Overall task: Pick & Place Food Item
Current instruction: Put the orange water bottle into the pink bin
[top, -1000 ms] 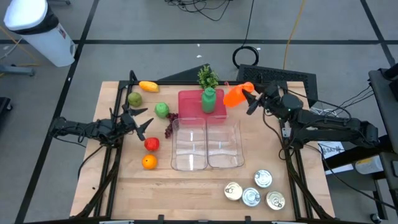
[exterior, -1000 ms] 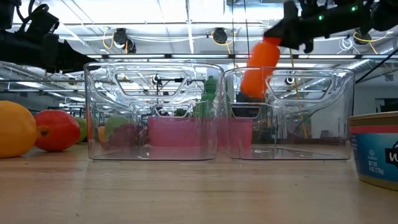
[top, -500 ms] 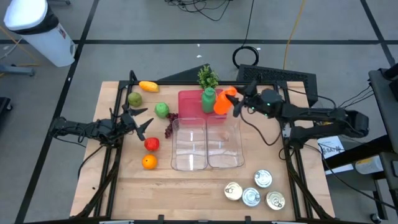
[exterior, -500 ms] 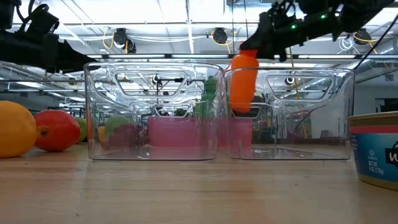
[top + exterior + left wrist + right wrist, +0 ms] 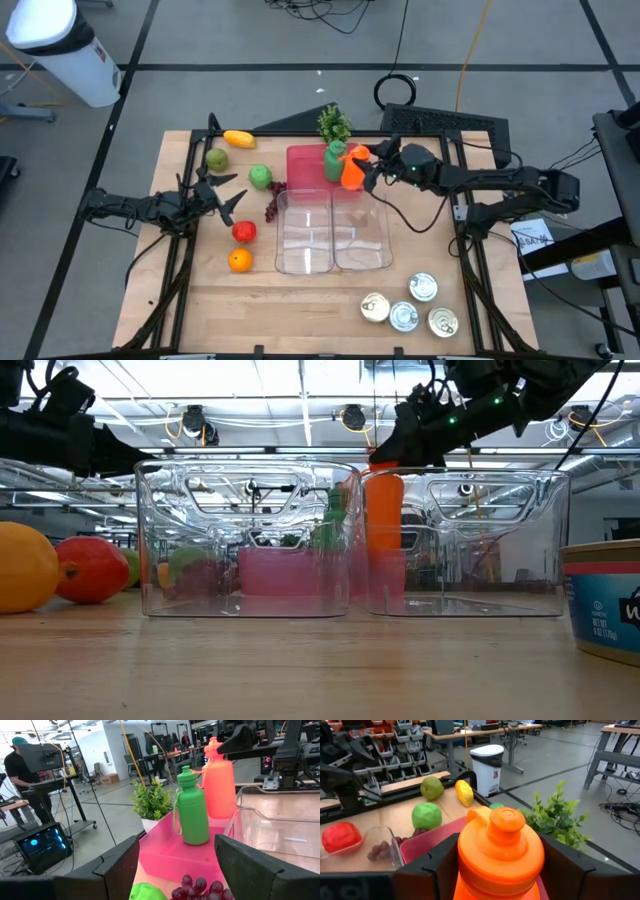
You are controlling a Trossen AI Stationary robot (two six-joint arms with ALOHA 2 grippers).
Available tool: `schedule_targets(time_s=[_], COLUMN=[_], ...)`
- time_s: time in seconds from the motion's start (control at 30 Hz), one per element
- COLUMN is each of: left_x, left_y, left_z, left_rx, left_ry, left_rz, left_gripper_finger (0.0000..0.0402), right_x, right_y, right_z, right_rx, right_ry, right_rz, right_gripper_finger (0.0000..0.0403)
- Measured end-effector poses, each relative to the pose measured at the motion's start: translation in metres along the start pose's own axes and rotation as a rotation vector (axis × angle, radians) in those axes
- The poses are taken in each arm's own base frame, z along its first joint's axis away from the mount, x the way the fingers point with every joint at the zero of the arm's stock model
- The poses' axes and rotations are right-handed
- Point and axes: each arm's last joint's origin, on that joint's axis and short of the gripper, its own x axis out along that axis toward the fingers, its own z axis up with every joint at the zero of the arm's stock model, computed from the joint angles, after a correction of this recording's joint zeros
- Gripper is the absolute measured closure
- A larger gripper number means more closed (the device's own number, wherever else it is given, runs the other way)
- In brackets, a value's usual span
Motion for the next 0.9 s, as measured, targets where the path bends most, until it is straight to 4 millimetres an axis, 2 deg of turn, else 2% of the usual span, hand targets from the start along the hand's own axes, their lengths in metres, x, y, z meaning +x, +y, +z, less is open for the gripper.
schedule_targets(time_s=[0.3,0.6,0.9], left_x=[0.000,0.000,0.000], left_y=[0.000,0.000,0.000], left_z=[0.000,0.000,0.000], left_rx=[0.001,0.000,0.000], left_ry=[0.000,0.000,0.000], left_rz=[0.000,0.000,0.000], left_gripper_finger=[0.0128,0.0128,0.0128], right_x=[0.005,0.020,0.021], right_y=[0.000,0.002,0.002], right_z=[-0.012,-0.029,-0.030], right_rx=[-0.018,-0.069,-0.112], right_ry=[0.079,0.142,0.141], right_rz=[-0.008,-0.009,-0.006], right_gripper_finger=[0.0188,0.0178,0.0169])
